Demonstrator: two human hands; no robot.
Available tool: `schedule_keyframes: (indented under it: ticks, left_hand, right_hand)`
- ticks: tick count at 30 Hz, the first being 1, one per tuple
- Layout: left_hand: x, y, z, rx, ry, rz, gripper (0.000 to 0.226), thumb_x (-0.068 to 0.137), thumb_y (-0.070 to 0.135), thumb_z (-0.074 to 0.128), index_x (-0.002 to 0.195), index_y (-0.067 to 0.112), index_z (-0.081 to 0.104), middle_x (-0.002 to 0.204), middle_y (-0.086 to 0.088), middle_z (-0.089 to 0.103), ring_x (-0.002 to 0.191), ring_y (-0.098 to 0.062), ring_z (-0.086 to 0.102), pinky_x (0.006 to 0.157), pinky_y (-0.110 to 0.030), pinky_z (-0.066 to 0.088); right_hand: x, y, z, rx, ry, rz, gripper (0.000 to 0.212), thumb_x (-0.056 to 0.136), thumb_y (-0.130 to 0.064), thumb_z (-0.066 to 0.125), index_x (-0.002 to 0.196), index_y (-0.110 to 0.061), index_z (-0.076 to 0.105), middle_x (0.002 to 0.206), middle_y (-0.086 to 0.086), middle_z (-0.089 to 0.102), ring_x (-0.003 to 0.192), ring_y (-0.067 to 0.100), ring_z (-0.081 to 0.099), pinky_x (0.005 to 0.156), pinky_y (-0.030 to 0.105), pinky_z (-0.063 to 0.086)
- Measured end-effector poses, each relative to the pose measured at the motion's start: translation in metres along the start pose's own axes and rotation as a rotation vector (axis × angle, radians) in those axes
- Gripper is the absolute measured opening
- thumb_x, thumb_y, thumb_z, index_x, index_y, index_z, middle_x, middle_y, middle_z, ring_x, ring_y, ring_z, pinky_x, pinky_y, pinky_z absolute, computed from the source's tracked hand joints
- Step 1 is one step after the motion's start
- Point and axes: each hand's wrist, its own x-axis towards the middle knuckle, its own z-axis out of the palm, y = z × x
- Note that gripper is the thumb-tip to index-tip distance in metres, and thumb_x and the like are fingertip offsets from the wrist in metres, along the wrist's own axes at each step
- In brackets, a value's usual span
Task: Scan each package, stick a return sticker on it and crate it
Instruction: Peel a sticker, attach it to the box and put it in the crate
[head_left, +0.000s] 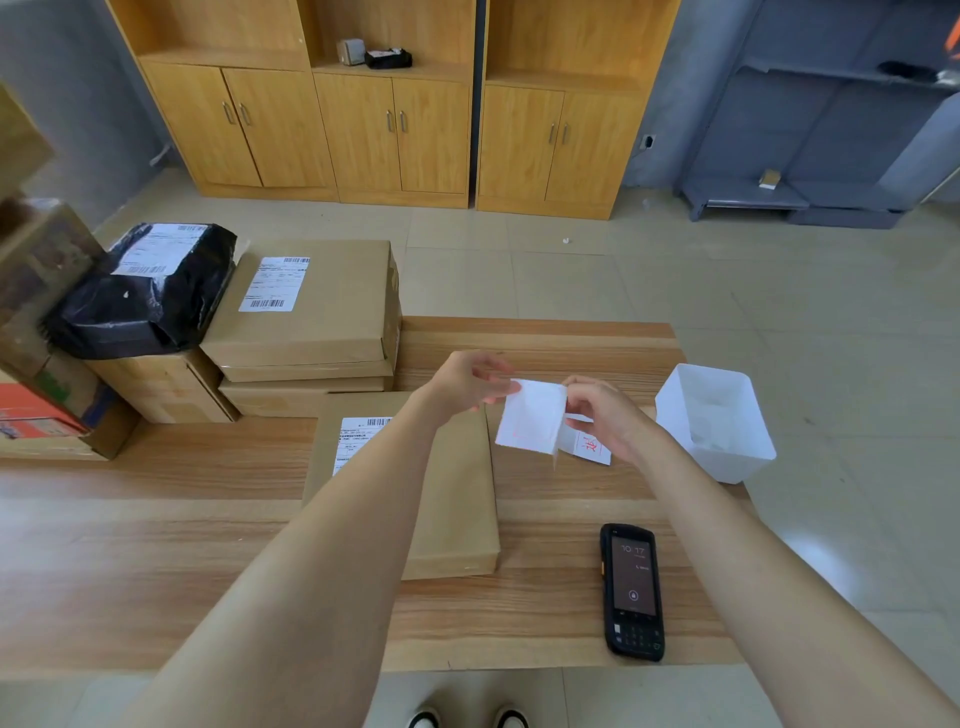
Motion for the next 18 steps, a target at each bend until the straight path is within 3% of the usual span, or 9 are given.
schedule_keyframes:
  ticks: [6, 9, 12, 15, 18]
  left_hand:
    - [-0.004, 0.006, 0.002, 0.021, -0.115, 0.027, 0.020, 0.083, 0.032, 0.072, 0.100, 0.023, 0.066, 0.094, -0.001, 0.063, 0.075, -0.007, 0.059, 0.074, -0.023, 0.046]
    - [-0.006, 0.009, 0.002, 0.016, -0.180, 0.015, 0.018, 0.082, 0.038, 0.071, 0.096, 0.025, 0.068, 0.098, 0.001, 0.065, 0.080, -0.007, 0.061, 0.078, -0.022, 0.048]
    - [-0.008, 0.012, 0.004, -0.005, -0.229, -0.027, 0.026, 0.083, 0.045, 0.067, 0.094, 0.023, 0.070, 0.101, 0.004, 0.068, 0.088, -0.010, 0.063, 0.082, -0.025, 0.048]
    - [-0.008, 0.016, 0.006, -0.019, -0.278, -0.089, 0.048, 0.082, 0.061, 0.057, 0.099, 0.019, 0.073, 0.105, 0.002, 0.071, 0.094, -0.014, 0.065, 0.084, -0.027, 0.048]
    - [-0.008, 0.016, 0.006, -0.030, -0.342, -0.118, 0.037, 0.082, 0.054, 0.064, 0.095, 0.021, 0.073, 0.097, 0.002, 0.071, 0.089, -0.013, 0.064, 0.079, -0.024, 0.047]
  right_hand:
    - [-0.005, -0.004, 0.002, 0.095, -0.086, 0.047, 0.027, 0.076, 0.006, 0.031, 0.058, -0.013, 0.036, 0.053, -0.005, 0.038, 0.049, 0.009, 0.034, 0.048, 0.018, 0.032]
    - [-0.005, -0.004, 0.003, 0.102, -0.175, 0.077, 0.022, 0.070, 0.000, 0.038, 0.053, -0.013, 0.044, 0.059, 0.002, 0.043, 0.051, 0.014, 0.042, 0.052, 0.022, 0.035]
    - [-0.005, -0.003, 0.005, 0.068, -0.171, 0.061, 0.010, 0.064, -0.005, 0.043, 0.059, -0.013, 0.039, 0.063, 0.005, 0.035, 0.055, 0.016, 0.034, 0.054, 0.023, 0.031]
    - [-0.004, -0.001, 0.007, -0.095, -0.157, 0.015, 0.012, 0.059, -0.011, 0.046, 0.063, -0.007, 0.036, 0.067, 0.006, 0.029, 0.066, 0.022, 0.026, 0.061, 0.031, 0.023]
    - [-0.002, -0.001, 0.007, -0.187, -0.139, 0.010, 0.023, 0.052, -0.014, 0.045, 0.061, -0.006, 0.026, 0.069, 0.006, 0.033, 0.075, 0.024, 0.021, 0.060, 0.032, 0.019]
